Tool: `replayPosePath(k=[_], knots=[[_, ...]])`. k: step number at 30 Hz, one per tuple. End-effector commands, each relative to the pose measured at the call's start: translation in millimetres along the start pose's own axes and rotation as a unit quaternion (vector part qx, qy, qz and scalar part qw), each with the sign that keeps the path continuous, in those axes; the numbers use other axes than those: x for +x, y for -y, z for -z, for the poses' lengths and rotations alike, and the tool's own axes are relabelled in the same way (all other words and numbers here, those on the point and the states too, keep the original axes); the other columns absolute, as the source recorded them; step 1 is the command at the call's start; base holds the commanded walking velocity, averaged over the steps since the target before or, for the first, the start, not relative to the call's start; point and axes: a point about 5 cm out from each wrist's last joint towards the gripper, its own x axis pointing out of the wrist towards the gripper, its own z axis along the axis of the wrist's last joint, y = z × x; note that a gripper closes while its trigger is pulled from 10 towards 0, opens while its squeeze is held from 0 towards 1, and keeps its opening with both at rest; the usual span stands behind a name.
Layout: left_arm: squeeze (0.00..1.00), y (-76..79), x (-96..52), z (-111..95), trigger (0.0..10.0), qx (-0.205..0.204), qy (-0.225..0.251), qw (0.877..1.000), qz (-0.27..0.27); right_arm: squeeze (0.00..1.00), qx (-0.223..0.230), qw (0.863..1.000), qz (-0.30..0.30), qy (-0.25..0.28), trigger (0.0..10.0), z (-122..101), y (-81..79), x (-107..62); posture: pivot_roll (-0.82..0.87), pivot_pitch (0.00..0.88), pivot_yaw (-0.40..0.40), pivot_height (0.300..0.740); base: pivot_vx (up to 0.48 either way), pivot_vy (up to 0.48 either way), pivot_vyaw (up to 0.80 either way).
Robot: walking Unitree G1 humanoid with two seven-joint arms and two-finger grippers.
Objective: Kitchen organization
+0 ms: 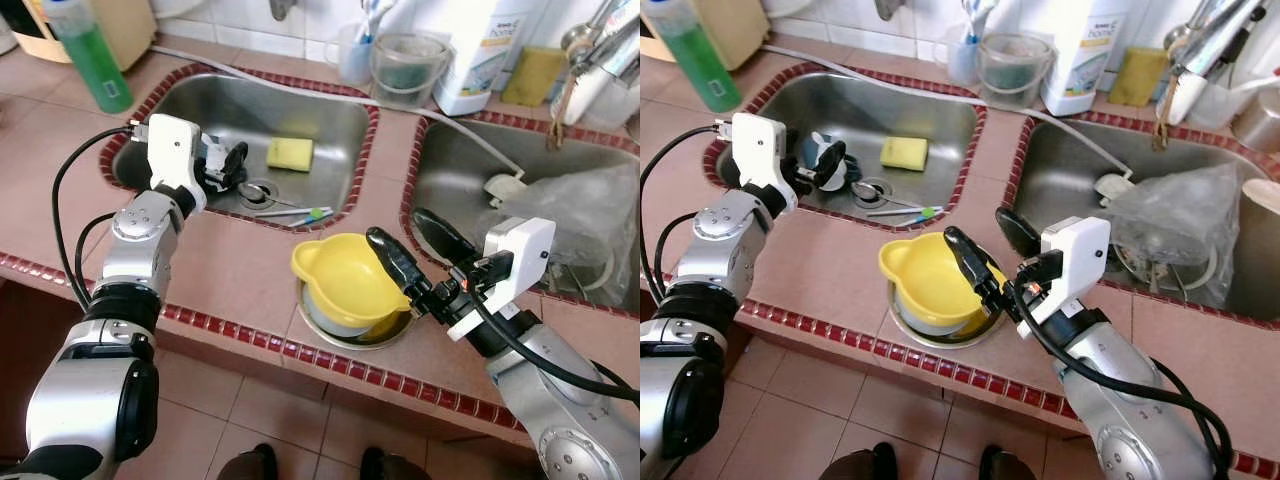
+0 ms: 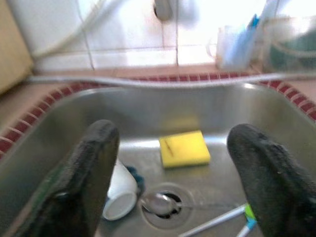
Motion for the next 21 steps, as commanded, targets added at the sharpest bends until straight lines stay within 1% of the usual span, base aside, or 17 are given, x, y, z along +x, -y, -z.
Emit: replayPosePath(k=[1,4,6,12,14,15,16,17,18,21], knots=[[1.00,-2.7,-3.9,-1.1,10.0,0.000,0.007,1.000,-0.006,0.00,-0.001,1.000,-0.009,0.007,10.0,-0.1,-1.0,2.4,0.00,0.101,0.011,0.740,0.000,0.000,0.00],[1.00,0.8,-8.1,-3.3,10.0,0.000,0.020,1.000,-0.004,0.00,-0.001,1.000,-0.007,0.016,10.0,0.3,1.5,6.8,0.00,0.084,0.005,0.740,0.000,0.000,0.00],[1.00,6.1,-11.5,-3.6,10.0,0.008,0.025,1.000,0.008,0.00,-0.003,1.000,-0.002,0.018,10.0,1.8,4.0,8.0,0.00,0.074,0.003,0.740,0.000,0.000,0.00],[1.00,20.1,-20.6,2.7,10.0,0.016,0.020,0.999,0.029,0.00,-0.013,1.000,0.020,0.019,10.0,7.0,13.9,6.8,-0.01,0.053,0.004,0.740,0.000,0.000,0.00],[1.00,25.3,-26.4,5.6,10.0,0.014,0.017,0.999,0.037,0.00,-0.018,0.999,0.031,0.016,10.0,11.3,17.7,3.9,-0.02,0.049,0.005,0.740,0.000,0.000,0.00],[0.80,26.7,-28.3,6.6,10.0,0.014,0.016,0.999,0.039,0.00,-0.018,0.999,0.036,0.015,10.0,13.2,18.8,2.6,-0.02,0.048,0.005,0.740,0.000,0.000,0.00],[0.80,27.6,-29.8,6.8,10.0,0.013,0.016,0.999,0.039,0.00,-0.018,0.999,0.039,0.014,10.0,14.5,19.6,2.0,-0.02,0.047,0.006,0.740,0.000,0.000,0.00],[0.55,28.2,-30.7,6.9,10.0,0.013,0.015,0.999,0.039,0.00,-0.017,0.999,0.040,0.014,10.0,15.2,20.0,1.7,-0.02,0.047,0.006,0.740,0.000,0.000,0.00],[0.00,30.2,-32.6,8.1,10.0,0.011,0.015,0.999,0.045,0.00,-0.019,0.999,0.043,0.010,10.0,18.4,20.5,0.3,-0.02,0.046,0.007,0.740,0.000,0.000,0.00],[0.00,40.0,-42.4,15.8,10.0,0.001,0.004,0.998,0.060,0.00,-0.029,0.998,0.058,-0.010,10.0,34.2,23.8,-6.5,-0.03,0.045,0.012,0.740,0.000,0.000,0.00]])
